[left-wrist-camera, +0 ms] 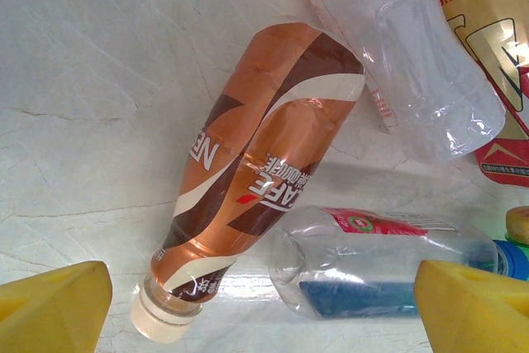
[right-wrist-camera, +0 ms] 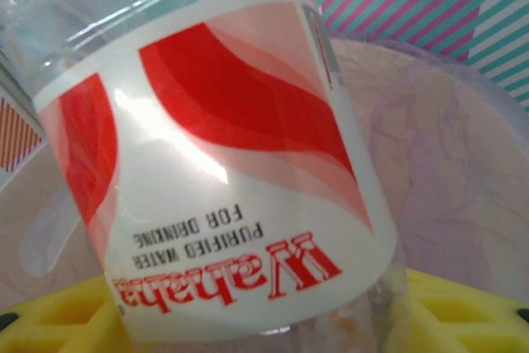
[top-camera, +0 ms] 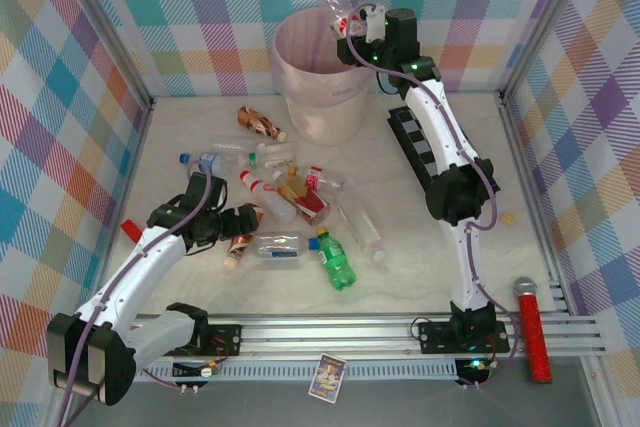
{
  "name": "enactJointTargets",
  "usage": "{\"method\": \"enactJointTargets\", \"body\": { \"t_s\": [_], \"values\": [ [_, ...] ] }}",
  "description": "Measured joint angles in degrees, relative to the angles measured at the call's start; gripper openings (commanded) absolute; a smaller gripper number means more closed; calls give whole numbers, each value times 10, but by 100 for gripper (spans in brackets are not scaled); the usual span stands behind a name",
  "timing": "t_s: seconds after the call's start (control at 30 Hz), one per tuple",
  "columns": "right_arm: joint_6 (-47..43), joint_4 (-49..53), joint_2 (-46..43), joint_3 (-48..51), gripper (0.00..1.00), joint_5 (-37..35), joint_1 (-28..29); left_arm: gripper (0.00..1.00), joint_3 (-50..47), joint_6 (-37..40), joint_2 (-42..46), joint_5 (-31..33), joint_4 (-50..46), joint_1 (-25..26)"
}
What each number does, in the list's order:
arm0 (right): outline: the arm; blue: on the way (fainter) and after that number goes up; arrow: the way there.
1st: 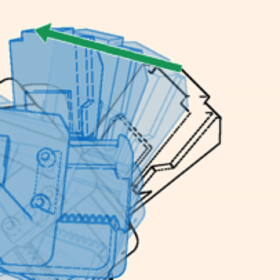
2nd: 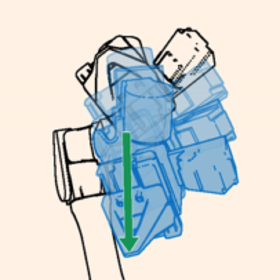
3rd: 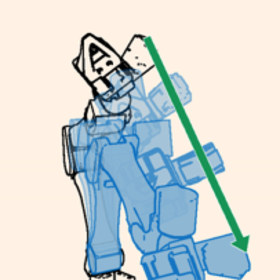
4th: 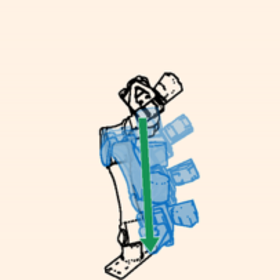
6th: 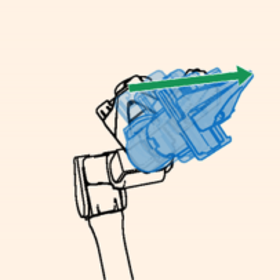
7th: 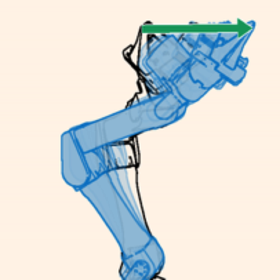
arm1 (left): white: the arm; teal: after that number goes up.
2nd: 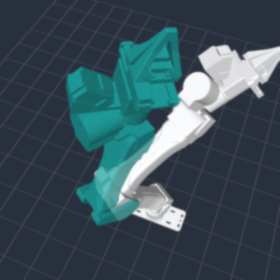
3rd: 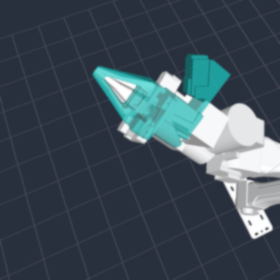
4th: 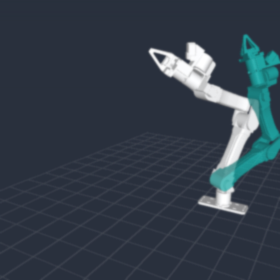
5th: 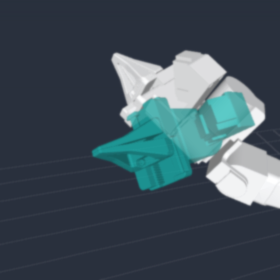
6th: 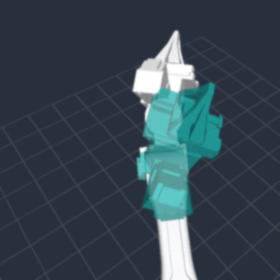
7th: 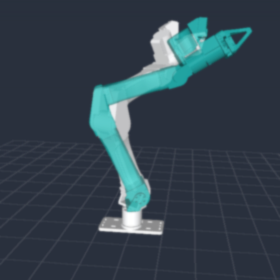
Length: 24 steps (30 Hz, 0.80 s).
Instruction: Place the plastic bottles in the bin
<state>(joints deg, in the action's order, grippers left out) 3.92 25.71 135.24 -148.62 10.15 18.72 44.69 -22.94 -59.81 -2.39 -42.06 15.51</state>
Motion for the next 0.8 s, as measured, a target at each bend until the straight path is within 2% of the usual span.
{"method": "enactJointTargets", "body": {
  "t_s": [0.17, 0.8],
  "values": [
    [-3, -1, 0, 0, 77, 0, 0, 94, -3, 0, -2, 0, 1, 0],
    [-4, 27, -6, -28, 90, 13, 0, 94, -10, 5, -23, 0, 2, 0]
  ]
}}
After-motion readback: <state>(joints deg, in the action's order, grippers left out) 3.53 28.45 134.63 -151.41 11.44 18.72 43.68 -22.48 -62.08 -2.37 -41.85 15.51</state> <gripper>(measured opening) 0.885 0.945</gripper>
